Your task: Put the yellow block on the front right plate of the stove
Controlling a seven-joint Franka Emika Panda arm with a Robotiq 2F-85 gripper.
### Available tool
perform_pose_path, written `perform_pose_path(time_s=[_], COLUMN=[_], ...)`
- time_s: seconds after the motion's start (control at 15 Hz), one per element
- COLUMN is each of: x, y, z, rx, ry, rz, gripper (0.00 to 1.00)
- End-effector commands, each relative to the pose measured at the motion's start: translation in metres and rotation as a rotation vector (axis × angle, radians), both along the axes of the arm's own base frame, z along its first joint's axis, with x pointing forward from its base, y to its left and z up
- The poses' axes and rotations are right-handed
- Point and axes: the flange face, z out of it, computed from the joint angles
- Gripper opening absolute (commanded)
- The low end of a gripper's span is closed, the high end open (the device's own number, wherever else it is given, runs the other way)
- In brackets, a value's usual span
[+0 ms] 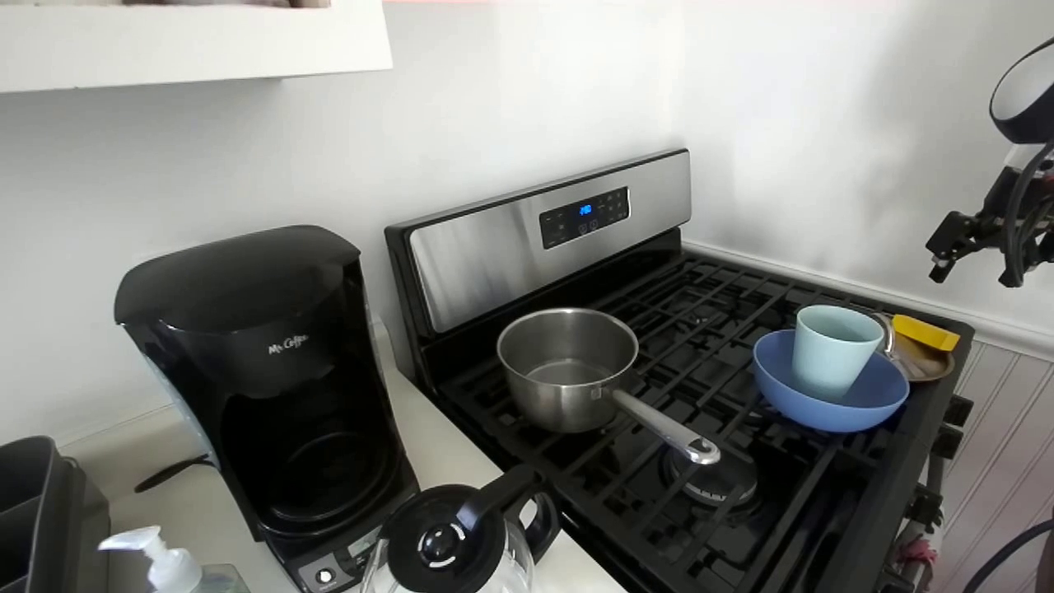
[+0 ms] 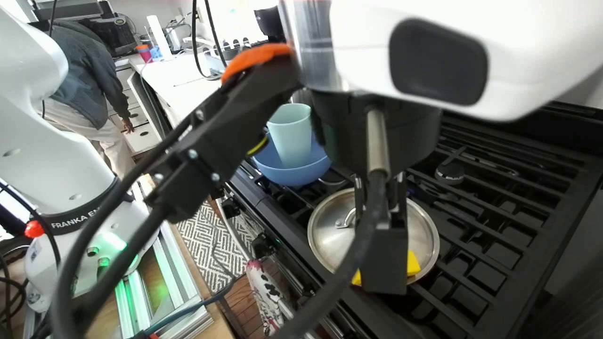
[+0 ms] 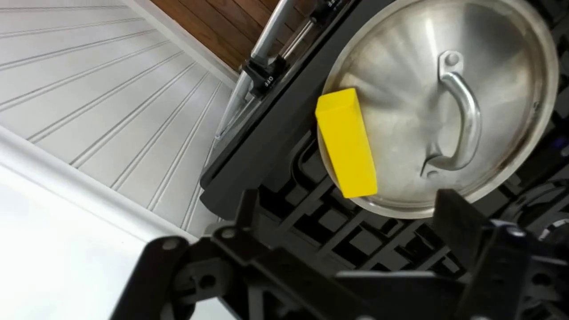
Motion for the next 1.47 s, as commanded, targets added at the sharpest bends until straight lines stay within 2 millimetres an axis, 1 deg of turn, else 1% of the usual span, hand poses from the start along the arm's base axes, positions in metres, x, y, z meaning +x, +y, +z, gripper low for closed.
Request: perform_pose_path(time_s=[0.0, 0.4, 0.67, 0.73, 1.0, 1.07, 1.2, 1.4], x=[-0.004, -0.004, -0.002, -0.001, 0.005, 0.008, 0.015, 0.021], y=[-0.003, -0.007, -0.009, -0.009, -0.011, -0.012, -0.013, -0.016], z=[-0.023, -0.05, -0.063, -0.067, -0.079, -0.081, -0.084, -0.088], rx=[0.003, 0.043, 0.078, 0.084, 0.102, 0.108, 0.104, 0.11], ry=[-0.01, -0.036, -0.044, -0.041, -0.037, -0.037, -0.034, -0.03], rz=[-0.036, -0.068, -0.066, -0.06, -0.025, -0.01, 0.023, 0.052], gripper=[1.0, 1.0, 0.94, 0.99, 0.99, 0.96, 0.72, 0.49])
